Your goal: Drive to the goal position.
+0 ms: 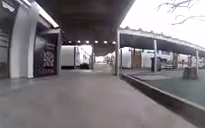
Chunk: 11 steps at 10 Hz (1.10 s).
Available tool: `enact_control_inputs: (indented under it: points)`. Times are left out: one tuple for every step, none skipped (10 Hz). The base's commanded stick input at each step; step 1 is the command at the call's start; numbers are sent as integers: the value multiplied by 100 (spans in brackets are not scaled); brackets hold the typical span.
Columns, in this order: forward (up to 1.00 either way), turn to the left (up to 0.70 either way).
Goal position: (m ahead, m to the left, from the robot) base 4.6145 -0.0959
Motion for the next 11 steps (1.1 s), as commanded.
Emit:
enact_control_inputs:
  points:
    - [70,0]
    - [70,0]
    - [70,0]
    - [70,0]
    - [70,0]
    - [70,0]
    - [70,0]
    - [70,0]
    - [70,0]
    - [70,0]
    - [70,0]
